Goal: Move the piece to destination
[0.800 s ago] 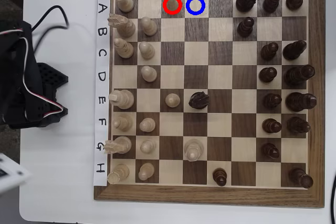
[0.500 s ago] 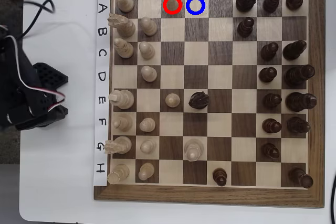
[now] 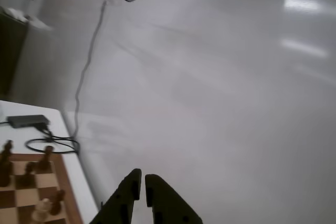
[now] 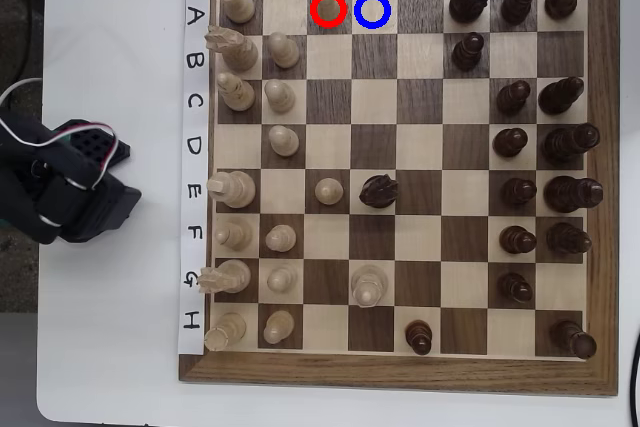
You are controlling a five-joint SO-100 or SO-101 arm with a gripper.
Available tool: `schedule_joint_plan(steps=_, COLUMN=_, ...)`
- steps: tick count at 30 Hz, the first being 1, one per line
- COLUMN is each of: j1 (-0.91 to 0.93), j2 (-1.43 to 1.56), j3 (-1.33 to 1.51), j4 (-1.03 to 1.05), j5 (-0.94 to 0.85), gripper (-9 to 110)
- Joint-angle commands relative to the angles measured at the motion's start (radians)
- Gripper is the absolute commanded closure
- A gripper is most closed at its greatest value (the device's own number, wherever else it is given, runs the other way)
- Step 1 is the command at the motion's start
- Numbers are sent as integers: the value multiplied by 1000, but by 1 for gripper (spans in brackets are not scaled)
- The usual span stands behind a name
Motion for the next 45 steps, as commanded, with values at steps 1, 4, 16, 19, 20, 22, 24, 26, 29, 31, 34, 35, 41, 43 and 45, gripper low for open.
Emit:
schedule_joint_plan(steps=1, j1=-124, j2=-69, j3=-61, j4=107, j5=78, gripper=101)
schedule_joint_plan(steps=4, j1=-242, j2=-115, j3=-120, j4=224, j5=138, gripper=101)
schedule_joint_plan(steps=16, j1=-646, j2=-133, j3=-103, j4=229, j5=153, gripper=93)
schedule_joint_plan(steps=19, j1=-752, j2=-149, j3=-78, j4=230, j5=144, gripper=90)
schedule_joint_plan(steps=20, j1=-784, j2=-156, j3=-63, j4=230, j5=143, gripper=90)
schedule_joint_plan(steps=22, j1=-838, j2=-176, j3=-31, j4=232, j5=133, gripper=87)
schedule_joint_plan(steps=24, j1=-891, j2=-213, j3=-25, j4=232, j5=140, gripper=85)
schedule_joint_plan(steps=26, j1=-945, j2=-249, j3=-23, j4=232, j5=143, gripper=80)
schedule_joint_plan(steps=29, j1=-989, j2=-285, j3=-18, j4=233, j5=163, gripper=79)
schedule_joint_plan(steps=31, j1=-1008, j2=-295, j3=-3, j4=233, j5=172, gripper=79)
schedule_joint_plan(steps=34, j1=-1006, j2=-293, j3=37, j4=233, j5=163, gripper=79)
schedule_joint_plan(steps=35, j1=-1005, j2=-296, j3=44, j4=233, j5=163, gripper=79)
schedule_joint_plan(steps=41, j1=-992, j2=-336, j3=52, j4=233, j5=152, gripper=91)
schedule_joint_plan(steps=43, j1=-983, j2=-351, j3=46, j4=235, j5=141, gripper=101)
schedule_joint_plan(steps=45, j1=-1000, j2=-360, j3=44, j4=235, j5=141, gripper=101)
